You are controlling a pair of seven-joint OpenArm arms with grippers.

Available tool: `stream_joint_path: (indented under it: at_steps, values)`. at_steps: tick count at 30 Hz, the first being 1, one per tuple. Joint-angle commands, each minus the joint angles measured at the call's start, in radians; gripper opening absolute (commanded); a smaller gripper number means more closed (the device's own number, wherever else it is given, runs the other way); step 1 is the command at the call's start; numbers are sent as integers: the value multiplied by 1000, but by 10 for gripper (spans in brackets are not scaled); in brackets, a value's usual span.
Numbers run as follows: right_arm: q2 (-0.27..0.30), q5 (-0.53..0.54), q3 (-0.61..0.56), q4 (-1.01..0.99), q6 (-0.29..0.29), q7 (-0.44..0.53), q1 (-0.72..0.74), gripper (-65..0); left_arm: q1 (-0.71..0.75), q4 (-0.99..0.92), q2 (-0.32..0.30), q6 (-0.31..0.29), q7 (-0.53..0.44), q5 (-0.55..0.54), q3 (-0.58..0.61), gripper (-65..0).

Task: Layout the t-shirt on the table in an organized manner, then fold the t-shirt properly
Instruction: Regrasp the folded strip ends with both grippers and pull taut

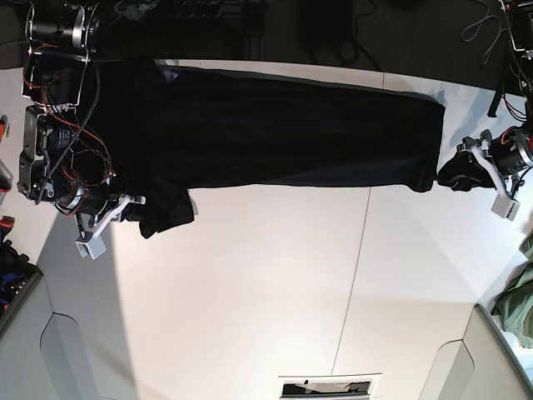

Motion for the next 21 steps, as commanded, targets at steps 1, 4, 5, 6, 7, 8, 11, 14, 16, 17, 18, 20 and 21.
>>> stream_joint_path:
  at_steps: [1, 4, 5, 6, 7, 8, 11, 14, 16, 17, 18, 20, 21]
  values:
    - [13, 48, 19, 75, 9, 2, -9, -650, -11, 16, -27, -9, -11, -23, -8, -358]
    - [19, 66, 50, 261, 8, -20, -122, -650, -7, 16, -35, -9, -4, -24, -8, -358]
    - [27, 76, 56, 313, 8, -19, -163, -650, -7, 16, -39, -9, 1, -24, -8, -358]
    - [36, 89, 63, 363, 8, -20, -205, -650, -8, 16, -42, -9, 3, -24, -8, -358]
    - [43, 103, 69, 413, 9, -20, -248, -650, -7, 16, -47, -9, 3, -24, -8, -358]
    - [47, 113, 78, 464, 9, -20, -291, -650, -7, 16, -50, -9, 2, -24, -8, -358]
    - [48, 138, 115, 616, 26, -19, -417, -650, -8, 16, -58, -9, 2, -25, -8, -358]
    - [48, 154, 159, 737, 27, -19, -520, -650, -8, 16, -58, -9, 2, -25, -8, -358]
    - [48, 155, 184, 786, 27, -18, -570, -650, -8, 16, -58, -9, 2, -25, -8, -358]
    - [48, 154, 193, 799, 27, -19, -589, -650, -7, 16, -58, -9, 2, -25, -8, -358]
    - [48, 154, 200, 807, 27, -19, -605, -650, -6, 16, -58, -9, 2, -25, -8, -358]
    - [48, 154, 201, 808, 26, -20, -633, -650, -1, 16, -58, -9, 3, -25, -8, -358]
    - [47, 154, 201, 808, 26, -19, -646, -650, 5, 16, -58, -9, 2, -26, -8, -358]
